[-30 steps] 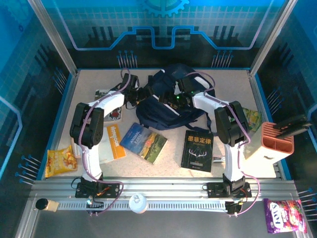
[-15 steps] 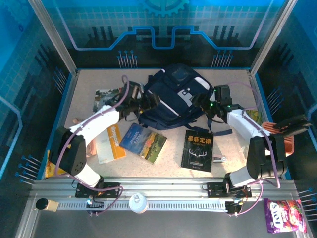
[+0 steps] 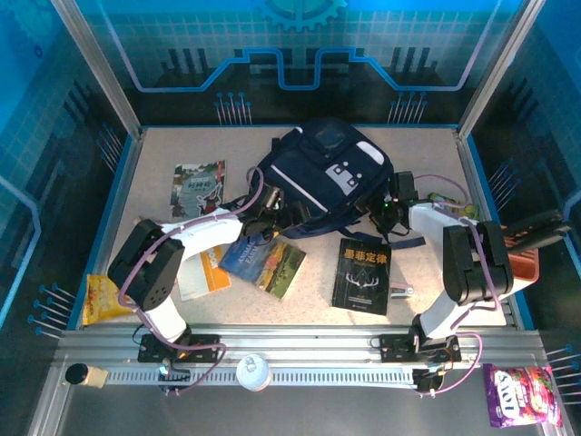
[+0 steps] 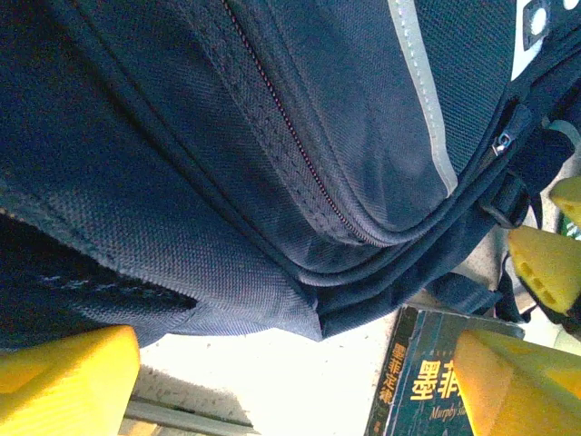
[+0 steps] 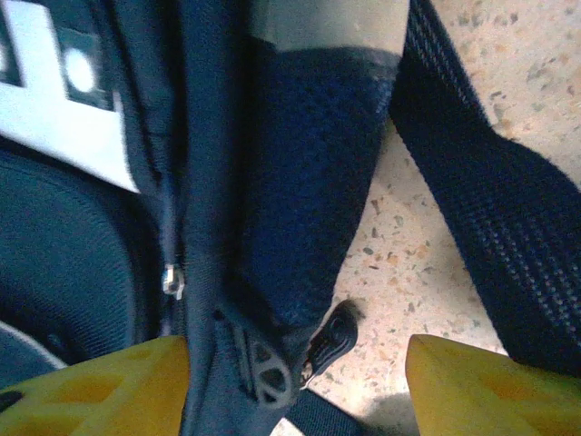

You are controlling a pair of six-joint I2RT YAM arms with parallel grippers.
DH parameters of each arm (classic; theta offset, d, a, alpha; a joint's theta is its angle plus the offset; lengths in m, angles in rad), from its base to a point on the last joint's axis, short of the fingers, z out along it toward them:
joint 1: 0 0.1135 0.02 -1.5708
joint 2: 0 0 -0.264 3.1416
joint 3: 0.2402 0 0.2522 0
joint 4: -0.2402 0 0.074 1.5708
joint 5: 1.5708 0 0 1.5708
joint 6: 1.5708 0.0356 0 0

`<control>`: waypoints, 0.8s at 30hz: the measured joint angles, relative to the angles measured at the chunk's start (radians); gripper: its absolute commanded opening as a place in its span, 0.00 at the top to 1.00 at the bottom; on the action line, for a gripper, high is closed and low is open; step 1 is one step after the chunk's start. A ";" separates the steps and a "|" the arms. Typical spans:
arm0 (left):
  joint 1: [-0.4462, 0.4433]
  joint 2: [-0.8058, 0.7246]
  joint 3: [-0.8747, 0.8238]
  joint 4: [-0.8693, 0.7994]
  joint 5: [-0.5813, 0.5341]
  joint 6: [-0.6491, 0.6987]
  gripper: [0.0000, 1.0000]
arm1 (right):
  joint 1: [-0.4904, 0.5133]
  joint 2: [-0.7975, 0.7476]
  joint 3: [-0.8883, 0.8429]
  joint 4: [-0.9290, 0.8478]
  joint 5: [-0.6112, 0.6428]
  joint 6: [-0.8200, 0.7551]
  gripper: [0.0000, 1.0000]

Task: Pack the student bag
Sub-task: Rotate the student bag at the center of the table.

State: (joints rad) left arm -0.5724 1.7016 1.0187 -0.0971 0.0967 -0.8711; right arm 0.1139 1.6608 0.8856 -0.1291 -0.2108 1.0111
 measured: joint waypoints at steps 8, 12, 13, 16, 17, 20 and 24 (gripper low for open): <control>0.000 0.046 0.026 0.027 -0.027 -0.014 0.09 | 0.003 0.099 0.034 0.057 -0.038 0.023 0.42; 0.004 0.067 0.035 0.051 -0.040 -0.021 0.10 | 0.005 0.120 0.043 0.072 -0.050 0.031 0.57; 0.006 0.071 0.035 0.058 -0.041 -0.021 0.10 | 0.011 0.131 0.045 0.093 -0.060 0.035 0.62; 0.016 0.084 0.046 0.066 -0.041 -0.021 0.10 | 0.021 0.151 0.045 0.132 -0.080 0.040 0.72; 0.020 0.087 0.049 0.069 -0.041 -0.020 0.10 | 0.023 0.153 0.045 0.142 -0.084 0.044 0.75; 0.040 0.089 0.057 0.069 -0.041 -0.013 0.10 | 0.028 0.153 0.046 0.169 -0.094 0.042 0.82; 0.071 0.089 0.059 0.068 -0.042 0.007 0.10 | 0.040 0.147 0.046 0.183 -0.103 0.038 0.89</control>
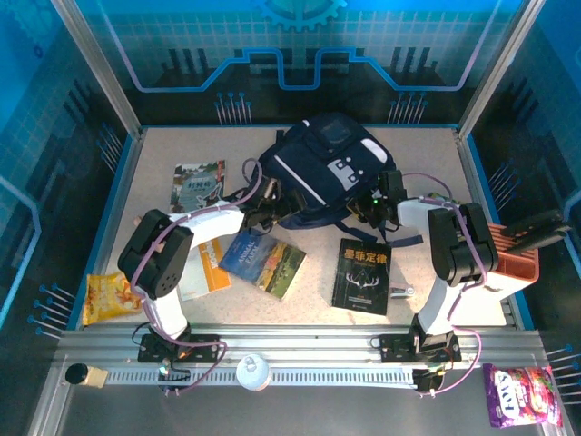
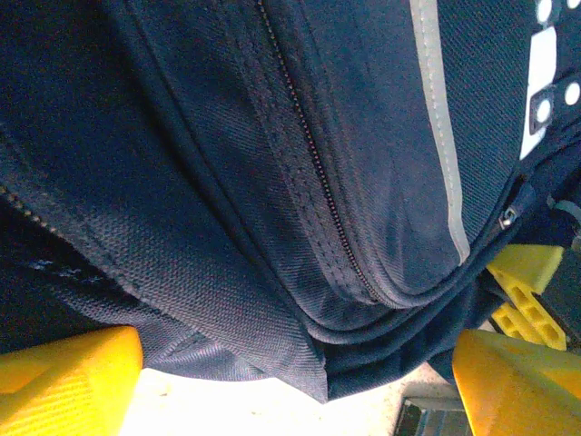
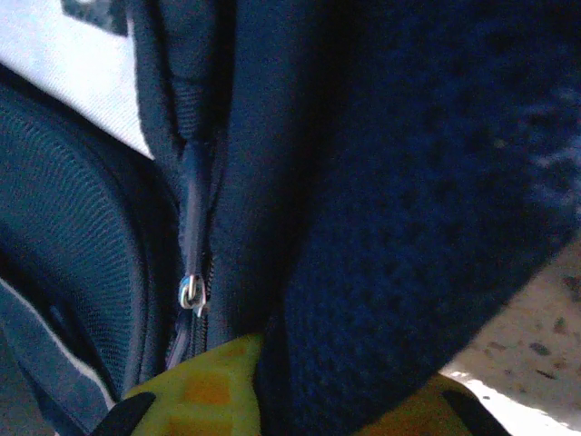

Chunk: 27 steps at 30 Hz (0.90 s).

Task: Pack the student bag
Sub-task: Rotate the student bag at the center of the table.

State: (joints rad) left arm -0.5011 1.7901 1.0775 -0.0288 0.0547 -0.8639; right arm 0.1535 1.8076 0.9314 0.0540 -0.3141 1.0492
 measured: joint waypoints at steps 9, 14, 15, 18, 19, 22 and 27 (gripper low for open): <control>0.048 -0.045 0.000 -0.019 -0.026 0.068 0.08 | 0.032 -0.061 0.030 -0.066 0.032 -0.030 0.73; 0.055 -0.036 0.000 -0.026 -0.030 0.085 0.08 | 0.029 -0.064 0.019 -0.088 0.076 -0.011 0.64; 0.055 -0.031 0.000 -0.026 -0.031 0.086 0.08 | 0.028 -0.064 0.011 -0.087 0.084 0.000 0.62; 0.057 -0.014 0.006 -0.026 -0.032 0.089 0.08 | 0.017 -0.061 -0.013 -0.079 0.098 0.013 0.57; 0.058 -0.010 0.008 -0.026 -0.032 0.089 0.08 | 0.012 -0.057 -0.015 -0.079 0.097 0.015 0.56; 0.058 -0.006 0.010 -0.026 -0.032 0.097 0.08 | 0.002 -0.046 -0.014 -0.075 0.097 0.015 0.54; 0.058 -0.006 0.010 -0.026 -0.032 0.105 0.08 | 0.000 -0.009 0.024 -0.075 0.088 -0.002 0.60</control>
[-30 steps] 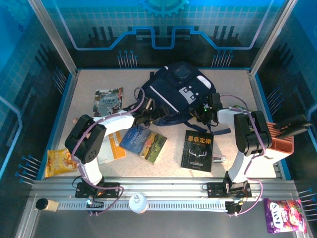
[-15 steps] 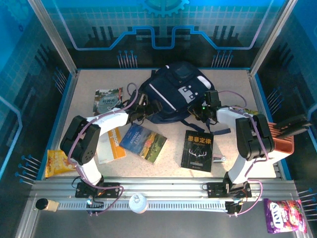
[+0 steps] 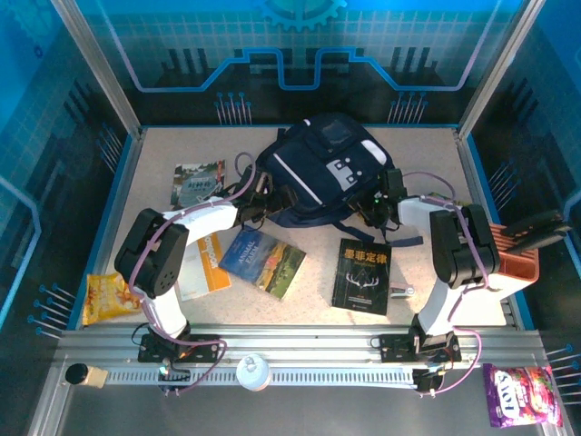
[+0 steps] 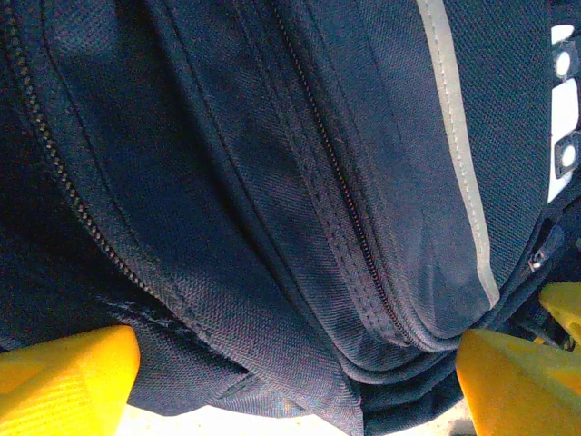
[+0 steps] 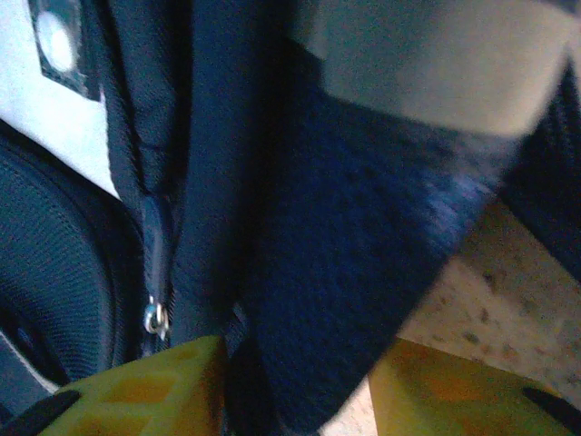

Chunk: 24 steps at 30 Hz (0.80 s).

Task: Pack the student bag
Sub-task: Unzip the student bag at the center of the table.

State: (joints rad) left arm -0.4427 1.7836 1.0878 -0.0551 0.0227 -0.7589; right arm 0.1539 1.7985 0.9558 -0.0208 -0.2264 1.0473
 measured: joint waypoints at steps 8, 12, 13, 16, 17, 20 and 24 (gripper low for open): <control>0.000 -0.017 -0.001 -0.015 0.000 -0.001 0.10 | 0.001 0.038 0.032 0.014 -0.025 -0.016 0.89; -0.005 -0.090 -0.030 -0.051 -0.005 -0.002 0.11 | 0.009 0.021 0.034 0.011 -0.024 -0.029 0.93; -0.011 -0.118 -0.037 -0.067 -0.013 -0.002 0.11 | 0.014 0.011 0.034 0.008 -0.024 -0.032 0.93; -0.060 -0.181 -0.044 -0.110 -0.062 -0.002 0.12 | 0.043 -0.024 0.035 -0.003 -0.018 -0.035 0.93; -0.082 -0.195 -0.044 -0.118 -0.072 -0.002 0.12 | 0.056 -0.037 0.037 -0.007 -0.017 -0.036 0.93; -0.166 -0.227 -0.045 -0.126 -0.114 -0.007 0.14 | 0.095 -0.066 0.056 -0.017 -0.017 -0.035 0.93; -0.280 -0.219 -0.042 -0.126 -0.169 -0.011 0.20 | 0.128 -0.091 0.092 -0.016 -0.017 -0.030 0.93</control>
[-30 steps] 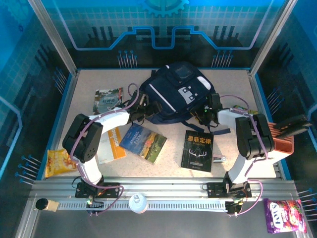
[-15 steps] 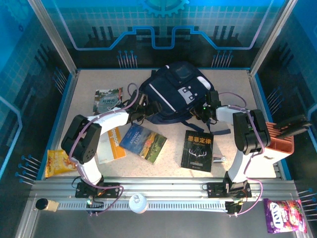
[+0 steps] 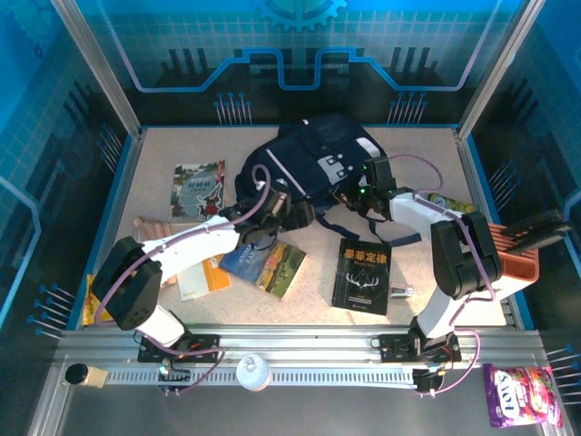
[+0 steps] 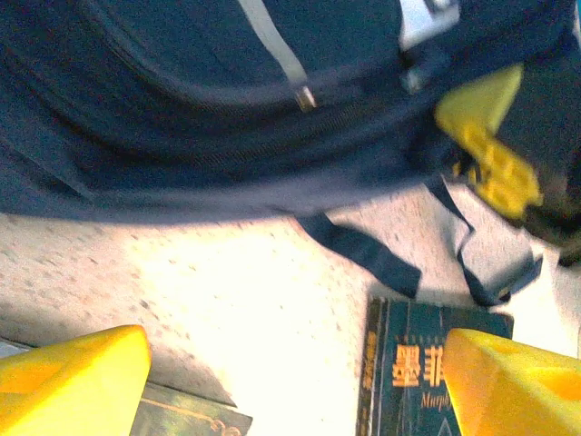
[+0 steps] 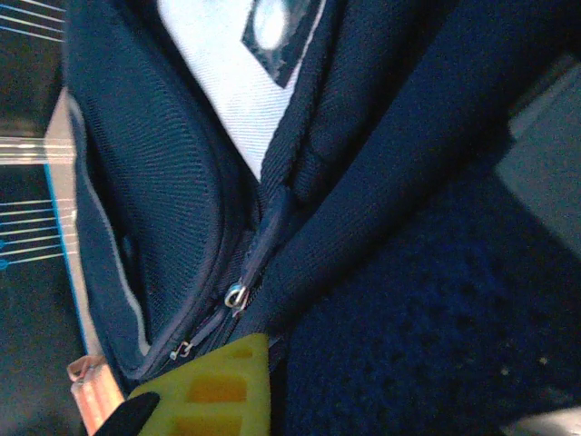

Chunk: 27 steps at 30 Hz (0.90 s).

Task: Pack the student bag
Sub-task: Unzip the student bag at the center of the table.

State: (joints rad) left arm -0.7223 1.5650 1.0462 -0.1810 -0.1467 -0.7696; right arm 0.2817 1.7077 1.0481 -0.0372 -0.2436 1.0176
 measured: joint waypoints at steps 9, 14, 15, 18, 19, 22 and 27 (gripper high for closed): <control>-0.081 0.193 0.174 -0.005 -0.087 0.002 0.40 | 0.020 -0.031 0.026 0.008 -0.009 0.038 0.93; -0.081 0.272 0.267 -0.023 -0.144 0.019 0.48 | 0.020 -0.032 0.032 0.008 -0.023 0.053 0.93; -0.081 0.286 0.284 -0.026 -0.154 0.022 0.50 | 0.020 -0.032 0.036 0.008 -0.027 0.056 0.93; -0.081 0.314 0.315 -0.025 -0.179 0.037 0.55 | 0.020 -0.032 0.050 0.009 -0.035 0.064 0.93; -0.081 0.321 0.321 -0.025 -0.188 0.041 0.56 | 0.020 -0.032 0.053 0.009 -0.038 0.067 0.93; -0.081 0.338 0.326 -0.024 -0.229 0.072 0.59 | 0.020 -0.032 0.058 0.016 -0.048 0.072 0.93; -0.081 0.346 0.325 -0.003 -0.282 0.143 0.64 | 0.020 -0.032 0.058 0.025 -0.056 0.085 0.93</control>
State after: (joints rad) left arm -0.8036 1.9106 1.3716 -0.1844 -0.4290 -0.6266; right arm 0.3019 1.6760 1.1057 -0.0124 -0.3000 1.1030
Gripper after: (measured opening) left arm 0.377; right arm 0.143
